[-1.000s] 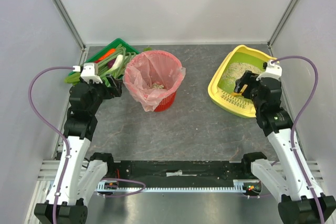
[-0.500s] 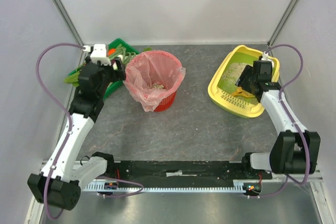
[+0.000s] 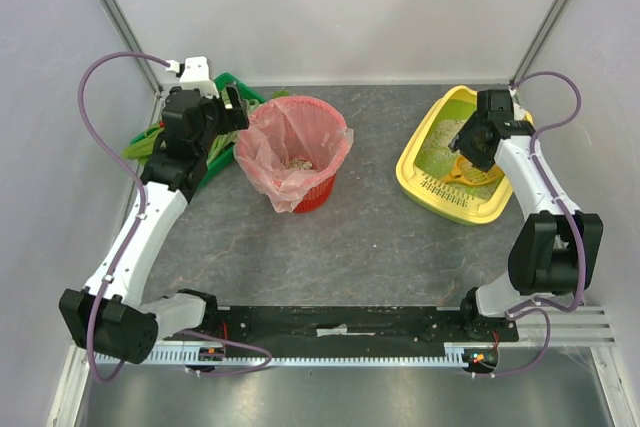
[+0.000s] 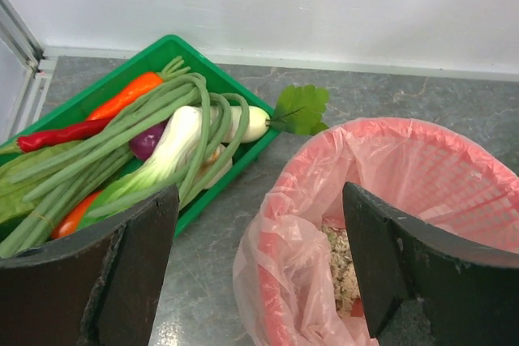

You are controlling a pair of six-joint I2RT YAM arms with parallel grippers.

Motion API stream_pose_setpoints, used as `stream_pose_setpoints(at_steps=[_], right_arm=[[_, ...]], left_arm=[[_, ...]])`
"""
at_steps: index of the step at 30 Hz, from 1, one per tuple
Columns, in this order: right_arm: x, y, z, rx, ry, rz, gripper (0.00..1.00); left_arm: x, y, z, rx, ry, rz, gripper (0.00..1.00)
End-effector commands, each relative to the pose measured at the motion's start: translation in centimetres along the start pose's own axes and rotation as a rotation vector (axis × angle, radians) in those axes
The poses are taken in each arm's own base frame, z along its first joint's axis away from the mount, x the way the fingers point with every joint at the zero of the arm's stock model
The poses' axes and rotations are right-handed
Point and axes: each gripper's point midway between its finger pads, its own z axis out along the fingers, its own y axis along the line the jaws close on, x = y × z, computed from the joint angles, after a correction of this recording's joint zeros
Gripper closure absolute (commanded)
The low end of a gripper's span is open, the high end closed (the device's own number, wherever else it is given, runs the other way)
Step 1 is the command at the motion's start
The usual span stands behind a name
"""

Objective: Clean the litter box

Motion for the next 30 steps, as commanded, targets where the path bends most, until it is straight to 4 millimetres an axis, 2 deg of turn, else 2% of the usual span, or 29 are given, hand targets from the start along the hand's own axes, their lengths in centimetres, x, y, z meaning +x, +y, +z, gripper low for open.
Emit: stream_pose_setpoints(at_steps=[1,7,12,19,21,25,30], right_arm=[[1.3,-1.7,-0.4,0.11,0.086,0.06,0.34],[2.1,-1.7,1.3,0.137,0.111,0.125,0.34],[2.3,-2.1,3.1,0.178,0.102,0.144,0.37],[2.3,-1.0,5.3,0.178,0.111,0.124,0.38],[2.2,-1.1,5.5,0.194,0.101,0.115,0.38],[3.5,-2.3,6.3,0.231,0.111,0.131,0.39],[3.8,-1.7,7.2,0.21,0.088,0.154,0.41]], left_arm=[[-1.1,-0.8,-0.9,-0.008,0.012,-0.064,0.12],[-1.8,-1.6,0.5,0.013,0.045,-0.019,0.12],[-2.5,-3.0,-0.1,0.107,0.019,0.008,0.12],[-1.6,-2.4,-0.9,0.082,0.032,-0.003,0.12],[-1.2,-2.4,-1.0,0.082,0.045,-0.007,0.12],[-1.0,-2.5,-1.1,0.098,0.059,0.013,0.12],[-1.0,-2.4,-1.5,0.1,0.063,0.052,0.12]])
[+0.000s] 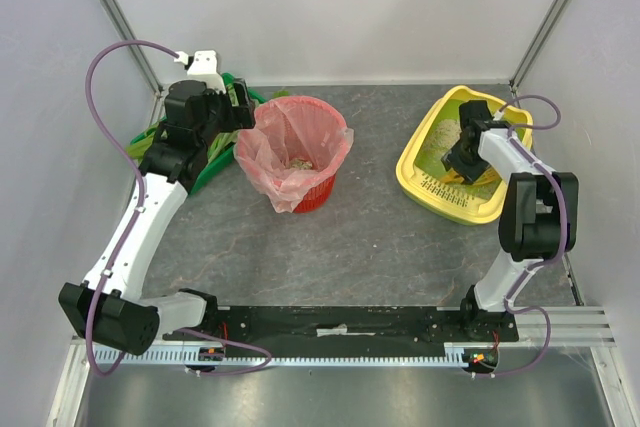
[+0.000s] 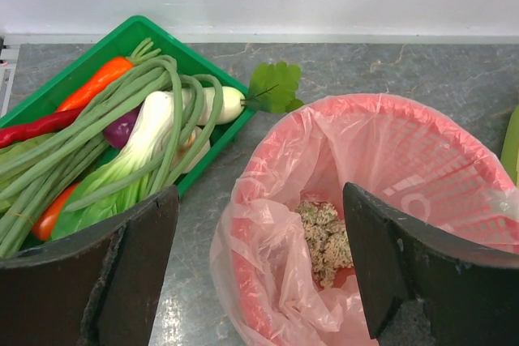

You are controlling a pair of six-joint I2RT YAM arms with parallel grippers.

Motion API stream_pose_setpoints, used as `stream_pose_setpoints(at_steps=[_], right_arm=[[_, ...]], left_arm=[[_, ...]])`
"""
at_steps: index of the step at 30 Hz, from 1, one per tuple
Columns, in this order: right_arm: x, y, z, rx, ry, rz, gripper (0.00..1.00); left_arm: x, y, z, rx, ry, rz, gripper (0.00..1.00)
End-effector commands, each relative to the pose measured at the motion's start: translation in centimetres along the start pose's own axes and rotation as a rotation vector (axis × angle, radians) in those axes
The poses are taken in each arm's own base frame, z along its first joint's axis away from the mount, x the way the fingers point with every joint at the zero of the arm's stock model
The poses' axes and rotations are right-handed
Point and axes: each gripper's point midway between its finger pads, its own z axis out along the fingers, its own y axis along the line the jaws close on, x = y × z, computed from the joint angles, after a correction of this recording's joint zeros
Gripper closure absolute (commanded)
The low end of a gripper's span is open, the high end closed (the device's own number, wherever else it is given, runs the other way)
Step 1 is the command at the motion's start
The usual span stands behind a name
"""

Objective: Clean the litter box

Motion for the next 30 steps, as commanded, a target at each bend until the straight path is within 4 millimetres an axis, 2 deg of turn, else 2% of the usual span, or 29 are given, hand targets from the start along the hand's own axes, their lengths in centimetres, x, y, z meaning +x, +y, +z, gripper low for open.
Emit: stream_pose_setpoints(at_steps=[1,4,5,13,19,24,28,30], right_arm=[[-0.6,0.7,0.9,-0.005,-0.055,0.05,0.41],[-0.4,0.8,1.7,0.007,-0.042,0.045,0.41],[0.5,1.3,1.7,0.002,-0.033,0.021,0.42],[1.5,2.5,3.1,0.009,-0.031,0.007,0.44],[1.3,2.1,2.9,0.028,-0.058,0.009,0.55],[0.7,2.4,2.8,0.024,-0.07,-0.011,0.67],[0.4,2.5,2.9,0.025,-0.085,-0.02,0.76],[-0.1,3.0,2.9,0.013,-0.094,-0.027,0.86]], left_arm=[[-0.9,-0.3,-1.0,0.026,-0.022,0.054,0.12],[-1.0,-0.2,-1.2,0.021,-0.023,0.06,0.12],[-1.0,-0.1,-1.2,0.016,-0.023,0.057,0.12],[-0.6,-0.5,-1.0,0.036,-0.004,0.038,0.12],[-0.6,0.0,-1.6,0.014,-0.005,0.044,0.12],[0.5,0.1,-1.4,0.01,0.022,0.045,0.12],[-0.5,0.0,-1.7,0.011,0.006,0.043,0.12],[-1.0,0.6,-2.0,-0.017,-0.012,0.043,0.12]])
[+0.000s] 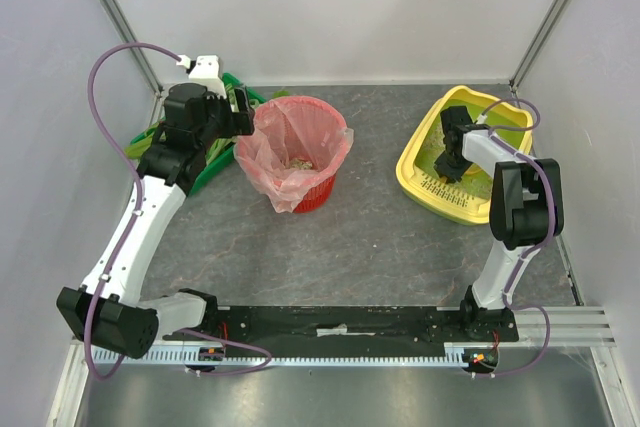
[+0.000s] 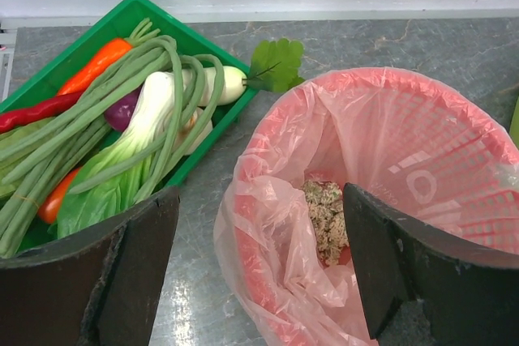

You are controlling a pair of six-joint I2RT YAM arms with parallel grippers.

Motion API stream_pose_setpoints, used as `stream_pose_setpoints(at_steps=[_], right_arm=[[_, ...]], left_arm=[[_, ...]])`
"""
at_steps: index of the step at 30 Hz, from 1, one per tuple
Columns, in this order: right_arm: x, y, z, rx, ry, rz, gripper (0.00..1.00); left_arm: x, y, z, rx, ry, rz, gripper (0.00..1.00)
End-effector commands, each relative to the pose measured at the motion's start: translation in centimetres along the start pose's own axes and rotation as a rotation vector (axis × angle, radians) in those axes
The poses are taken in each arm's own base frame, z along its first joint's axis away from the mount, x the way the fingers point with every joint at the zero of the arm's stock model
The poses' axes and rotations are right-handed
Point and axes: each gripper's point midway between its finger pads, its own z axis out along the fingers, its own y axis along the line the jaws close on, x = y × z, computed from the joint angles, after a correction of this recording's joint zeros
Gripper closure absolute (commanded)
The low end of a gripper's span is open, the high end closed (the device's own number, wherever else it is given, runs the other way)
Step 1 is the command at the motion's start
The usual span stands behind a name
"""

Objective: Clean the litter box

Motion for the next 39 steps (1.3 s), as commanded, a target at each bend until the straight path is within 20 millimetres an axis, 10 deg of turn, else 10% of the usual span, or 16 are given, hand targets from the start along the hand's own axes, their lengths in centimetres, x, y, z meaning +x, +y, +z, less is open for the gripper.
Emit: stream_pose_setpoints(at_steps=[1,26,39], right_arm=[[-2.3,1.3,-0.3,-0.019,-0.078,-0.004,0.89],[-8.3,0.5,-4.0,-0.014,-0.289,-0.201,1.0],[-5.6,0.7,-3.2,-0.117,-0.16,-0.473,1.0]], left_arm=[[-2.3,0.6,-1.5,-0.032,-0.075,0.018,0.12],[-1.8,1.6,-2.2,-0.064,-0.111,0.058,0.13],[-1.3,1.0,-1.8,-0.036,-0.104,0.041,0.13]])
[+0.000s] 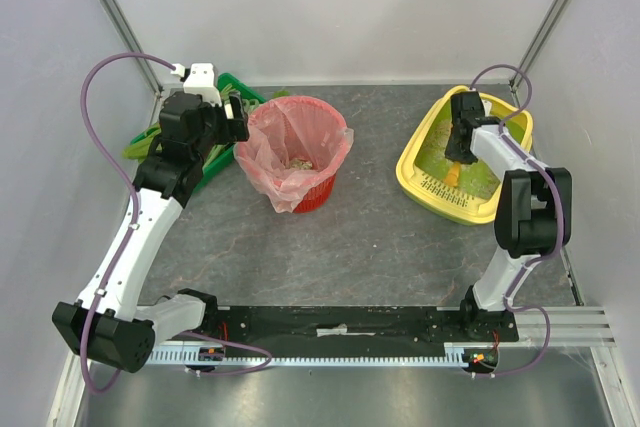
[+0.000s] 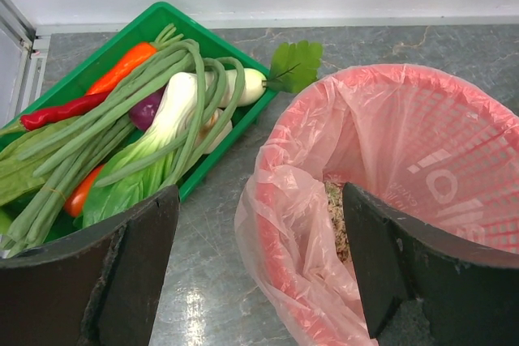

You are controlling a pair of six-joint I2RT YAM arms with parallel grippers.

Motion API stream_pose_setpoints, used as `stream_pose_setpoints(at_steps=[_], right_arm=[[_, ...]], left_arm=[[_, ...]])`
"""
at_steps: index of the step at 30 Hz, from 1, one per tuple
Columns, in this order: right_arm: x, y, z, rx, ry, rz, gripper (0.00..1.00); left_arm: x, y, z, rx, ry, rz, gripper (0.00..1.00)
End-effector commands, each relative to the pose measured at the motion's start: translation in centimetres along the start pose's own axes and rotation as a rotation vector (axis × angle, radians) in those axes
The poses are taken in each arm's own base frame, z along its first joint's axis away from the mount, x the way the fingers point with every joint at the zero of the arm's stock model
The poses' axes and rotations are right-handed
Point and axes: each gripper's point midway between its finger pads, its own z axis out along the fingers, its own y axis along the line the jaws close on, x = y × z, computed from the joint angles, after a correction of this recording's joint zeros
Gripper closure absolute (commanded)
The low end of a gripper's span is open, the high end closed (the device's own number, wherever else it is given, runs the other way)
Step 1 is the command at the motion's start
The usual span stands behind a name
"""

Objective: Clean the litter box

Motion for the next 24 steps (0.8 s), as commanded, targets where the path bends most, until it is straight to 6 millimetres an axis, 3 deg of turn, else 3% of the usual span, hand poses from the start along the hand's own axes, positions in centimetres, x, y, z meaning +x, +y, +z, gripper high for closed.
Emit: stream_pose_setpoints(at_steps=[1,7,14,20,24], right_arm=[[-0.3,0.8,-0.3,-0.077,0.018,-0.095,1.0],[-0.9,0.7,-1.2,-0.095,0.07,-0.204,1.0],[-1.5,-0.9,-1.8,-0.064,0.094,-0.296,1.0],[-1.0,-1.2,-2.4,-0.075,0.15,-0.347,1.0],[-0.7,-1.1,-3.7,-0.108,0.157,-0.346,1.0]], left_arm=[[-1.4,-0.1,-0.5,0.008,-0.054,0.02,0.13],[-1.4,-0.1,-0.9,0.017,-0.046,0.038,0.13],[-0.5,0.0,-1.2,0.009,-0.008,0.022,0.14],[-0.5,-0.1,-1.5,0.022,0.0,0.048,0.14],[-0.3,1.1,-1.5,-0.044,0.018,0.084,0.14]])
